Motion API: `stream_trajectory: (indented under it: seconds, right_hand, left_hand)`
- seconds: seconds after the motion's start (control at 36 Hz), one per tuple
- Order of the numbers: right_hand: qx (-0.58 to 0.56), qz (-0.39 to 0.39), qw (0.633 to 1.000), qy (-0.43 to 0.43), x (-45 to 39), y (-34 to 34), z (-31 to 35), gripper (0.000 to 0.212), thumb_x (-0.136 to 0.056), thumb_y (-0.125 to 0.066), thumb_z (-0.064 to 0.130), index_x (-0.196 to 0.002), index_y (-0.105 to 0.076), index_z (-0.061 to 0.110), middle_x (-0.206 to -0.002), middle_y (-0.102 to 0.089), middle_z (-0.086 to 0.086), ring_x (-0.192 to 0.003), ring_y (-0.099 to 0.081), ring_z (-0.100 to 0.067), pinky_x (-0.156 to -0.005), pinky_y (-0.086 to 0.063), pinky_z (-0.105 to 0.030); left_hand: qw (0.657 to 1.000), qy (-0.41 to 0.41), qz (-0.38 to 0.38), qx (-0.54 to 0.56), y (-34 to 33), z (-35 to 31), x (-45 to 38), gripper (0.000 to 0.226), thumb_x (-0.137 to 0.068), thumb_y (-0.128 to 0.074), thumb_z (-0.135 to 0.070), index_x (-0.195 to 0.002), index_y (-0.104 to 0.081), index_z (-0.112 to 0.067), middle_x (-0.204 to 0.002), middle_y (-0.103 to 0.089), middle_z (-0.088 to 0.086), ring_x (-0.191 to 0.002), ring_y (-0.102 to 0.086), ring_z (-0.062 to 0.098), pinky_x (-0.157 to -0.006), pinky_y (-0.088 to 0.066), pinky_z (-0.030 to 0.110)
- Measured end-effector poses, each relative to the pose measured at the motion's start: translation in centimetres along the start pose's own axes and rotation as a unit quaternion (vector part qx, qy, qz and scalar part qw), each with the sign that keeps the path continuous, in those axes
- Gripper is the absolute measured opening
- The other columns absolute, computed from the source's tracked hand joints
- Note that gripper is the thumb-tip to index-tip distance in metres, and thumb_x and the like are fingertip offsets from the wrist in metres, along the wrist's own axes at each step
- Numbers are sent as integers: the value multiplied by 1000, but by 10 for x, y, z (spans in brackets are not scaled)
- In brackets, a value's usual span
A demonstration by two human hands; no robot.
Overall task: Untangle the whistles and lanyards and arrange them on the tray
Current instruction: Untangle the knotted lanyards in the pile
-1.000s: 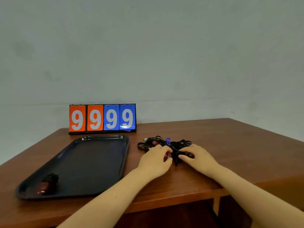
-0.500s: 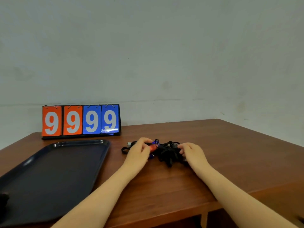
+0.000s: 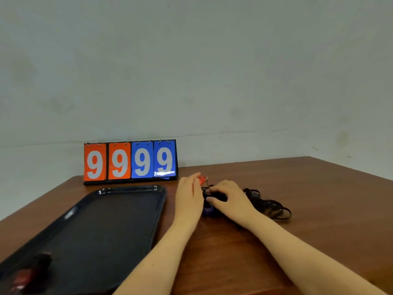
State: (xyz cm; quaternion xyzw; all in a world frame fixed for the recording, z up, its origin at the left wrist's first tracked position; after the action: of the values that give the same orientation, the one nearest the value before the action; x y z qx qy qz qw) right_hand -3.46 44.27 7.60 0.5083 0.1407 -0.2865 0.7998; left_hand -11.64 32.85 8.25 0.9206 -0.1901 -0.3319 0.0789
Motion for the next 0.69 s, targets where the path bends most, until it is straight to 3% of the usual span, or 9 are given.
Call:
stream_trajectory:
  seconds: [0.11,0.22,0.28,0.33,0.42,0.5,0.56,0.61,0.69]
  right_hand:
    - [6,-16,1000,4,-3,-6,-9,15,-90,-59,42,-93,-67,29,-96,-58,13,-98,-47,-6,-89,-39,-26]
    - [-13,-35,998,-51,3,12,-22,9,-91,-57,28,-94,-65,27,-100,-60,7,-102,-47,-10,-88,-40,-29]
    - [13,-30,997,-70,6,18,-27,7,-90,-57,27,-92,-63,30,-98,-60,7,-100,-48,-11,-82,-40,-30]
    - [36,-24,996,-84,7,22,-29,9,-92,-56,33,-85,-62,32,-93,-61,8,-95,-52,-13,-76,-41,-30]
    - [-39,-33,992,-112,10,26,-25,21,-94,-55,35,-82,-67,23,-86,-65,8,-85,-58,-12,-73,-45,-31]
    - [-164,-74,972,-154,12,34,-21,26,-95,-55,33,-81,-71,18,-81,-69,0,-80,-62,-15,-70,-46,-30]
    - [-197,-109,959,-175,12,38,-22,26,-96,-54,30,-80,-70,17,-81,-68,1,-78,-60,-12,-67,-44,-24]
    - [-220,-173,940,-195,13,42,-26,27,-97,-52,28,-80,-70,16,-80,-66,2,-73,-56,-9,-62,-40,-21]
    - [-226,-278,898,-255,17,49,-40,33,-99,-49,31,-83,-69,10,-68,-58,-3,-62,-50,-17,-56,-36,-29]
  left_hand:
    - [999,21,-23,29,2,2,-2,35,-103,-36,-24,-133,-52,-20,-117,-57,4,-106,-59,21,-96,-50,42]
    - [998,40,-34,42,0,3,-2,38,-103,-36,-27,-140,-46,-23,-123,-56,5,-112,-58,25,-98,-50,42]
    - [996,39,-46,57,-1,3,-2,38,-103,-38,-26,-140,-46,-23,-121,-57,3,-101,-62,19,-88,-54,28]
    - [992,46,-76,87,2,1,-2,36,-103,-40,-24,-137,-49,-20,-115,-59,1,-83,-62,8,-68,-51,13]
    - [982,66,-135,115,11,0,-2,24,-103,-39,-21,-119,-56,-24,-102,-55,-5,-76,-61,-1,-65,-50,10]
    - [974,86,-163,135,16,4,-2,28,-103,-40,-23,-125,-57,-18,-95,-53,-9,-88,-64,13,-69,-48,17]
    - [970,93,-173,144,17,5,-3,32,-102,-43,-25,-130,-55,-15,-99,-55,-6,-88,-65,14,-69,-47,17]
    - [968,94,-179,150,18,4,-2,30,-102,-44,-25,-128,-56,-15,-104,-56,-3,-81,-65,5,-64,-47,13]
    - [962,103,-190,164,22,5,-2,27,-102,-44,-24,-123,-58,-13,-109,-56,-1,-72,-60,-15,-55,-45,6]
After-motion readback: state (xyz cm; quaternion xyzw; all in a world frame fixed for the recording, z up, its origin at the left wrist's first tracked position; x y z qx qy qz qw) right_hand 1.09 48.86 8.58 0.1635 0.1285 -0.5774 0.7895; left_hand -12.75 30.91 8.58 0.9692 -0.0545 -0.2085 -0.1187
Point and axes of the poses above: each hand's wrist, its own x-axis away from the middle knuckle, its own y-axis out of the back of the hand, z = x × y, the point moved 2 cm from there along -x, towards the middle knuckle
